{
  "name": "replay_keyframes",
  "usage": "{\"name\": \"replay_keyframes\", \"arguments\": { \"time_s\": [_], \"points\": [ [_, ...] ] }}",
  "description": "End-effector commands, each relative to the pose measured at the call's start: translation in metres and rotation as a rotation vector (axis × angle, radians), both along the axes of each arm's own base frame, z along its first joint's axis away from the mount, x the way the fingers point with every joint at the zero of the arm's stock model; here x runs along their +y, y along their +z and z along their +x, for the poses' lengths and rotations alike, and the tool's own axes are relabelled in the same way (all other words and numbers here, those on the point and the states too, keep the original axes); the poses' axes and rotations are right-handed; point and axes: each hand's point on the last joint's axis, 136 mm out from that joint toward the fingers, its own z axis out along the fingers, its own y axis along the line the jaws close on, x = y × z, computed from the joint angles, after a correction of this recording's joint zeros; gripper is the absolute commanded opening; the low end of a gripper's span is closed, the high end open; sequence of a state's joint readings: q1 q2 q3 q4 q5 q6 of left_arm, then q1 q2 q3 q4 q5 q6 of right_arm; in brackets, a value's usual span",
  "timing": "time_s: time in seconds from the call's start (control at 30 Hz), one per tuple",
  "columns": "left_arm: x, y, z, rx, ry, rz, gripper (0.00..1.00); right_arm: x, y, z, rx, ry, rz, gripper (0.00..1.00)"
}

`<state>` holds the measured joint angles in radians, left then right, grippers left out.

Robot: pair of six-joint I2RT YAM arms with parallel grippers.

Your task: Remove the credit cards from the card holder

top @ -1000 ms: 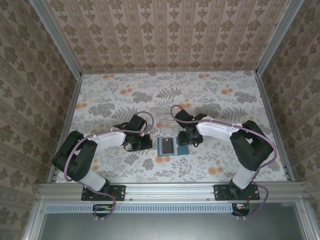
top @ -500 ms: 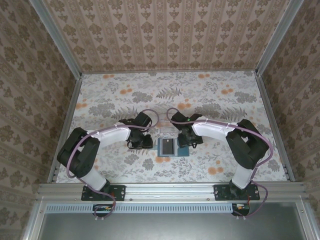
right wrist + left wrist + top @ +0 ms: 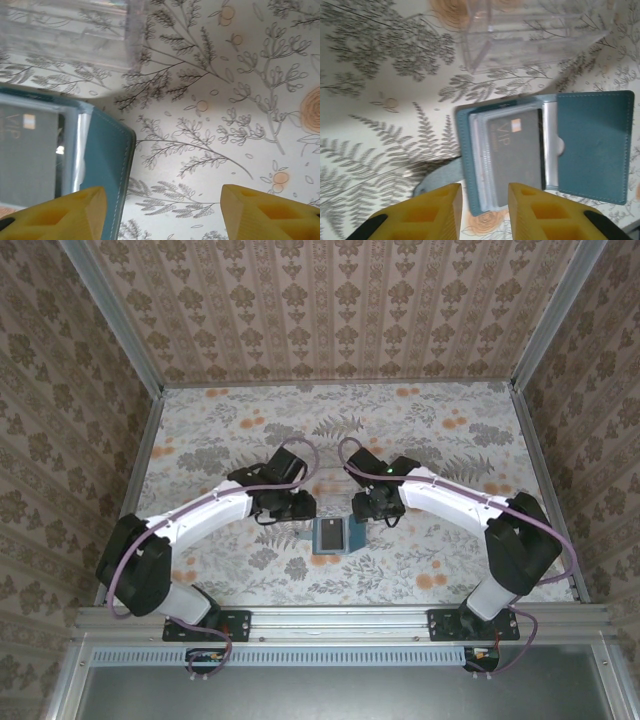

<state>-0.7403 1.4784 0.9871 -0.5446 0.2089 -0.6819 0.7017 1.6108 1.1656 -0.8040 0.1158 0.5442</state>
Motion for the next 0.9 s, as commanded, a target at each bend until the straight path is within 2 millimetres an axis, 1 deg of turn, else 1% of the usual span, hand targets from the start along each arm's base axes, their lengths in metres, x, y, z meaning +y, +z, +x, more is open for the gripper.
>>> {"name": "replay_keyframes", "arguments": {
  "time_s": [0.0, 0.07, 0.13, 0.2, 0.27, 0.3, 0.33, 0.43, 0.57, 0.63, 0.73, 0.87],
  "points": [
    [-0.028, -0.003, 0.001, 0.033, -0.013, -0.064, 0.29, 0.02, 0.021, -0.004, 0.002, 0.014, 0.121, 0.6],
    [-0.043, -0.009, -0.002, 0.056, -0.033, -0.1, 0.27, 0.03, 0.027, -0.006, 0.004, 0.013, 0.189, 0.57],
    [-0.052, -0.016, -0.004, 0.072, -0.04, -0.113, 0.25, 0.041, 0.032, -0.008, 0.008, 0.009, 0.27, 0.51],
    [-0.056, -0.022, -0.006, 0.082, -0.047, -0.109, 0.24, 0.058, 0.036, -0.01, 0.023, 0.01, 0.38, 0.44],
    [-0.062, -0.026, -0.008, 0.096, -0.056, -0.124, 0.23, 0.072, 0.033, -0.014, 0.058, 0.007, 0.472, 0.4],
    [-0.064, -0.027, -0.008, 0.103, -0.055, -0.133, 0.23, 0.074, 0.028, -0.017, 0.087, -0.007, 0.483, 0.38],
    [-0.065, -0.028, -0.009, 0.107, -0.053, -0.137, 0.22, 0.076, 0.024, -0.014, 0.094, -0.019, 0.497, 0.37],
    [-0.057, -0.031, -0.009, 0.1, -0.036, -0.114, 0.2, 0.065, 0.004, -0.014, 0.124, -0.069, 0.455, 0.34],
    [-0.042, -0.033, -0.009, 0.095, -0.003, -0.096, 0.2, 0.051, -0.015, -0.015, 0.141, -0.111, 0.434, 0.33],
    [-0.039, -0.035, -0.009, 0.098, 0.004, -0.096, 0.2, 0.048, -0.023, -0.016, 0.158, -0.125, 0.432, 0.33],
    [-0.036, -0.039, -0.01, 0.108, 0.008, -0.091, 0.22, 0.047, -0.034, -0.016, 0.185, -0.133, 0.434, 0.33],
    [-0.031, -0.048, -0.012, 0.117, 0.007, -0.063, 0.22, 0.056, -0.04, -0.014, 0.195, -0.126, 0.484, 0.33]
  ]
}}
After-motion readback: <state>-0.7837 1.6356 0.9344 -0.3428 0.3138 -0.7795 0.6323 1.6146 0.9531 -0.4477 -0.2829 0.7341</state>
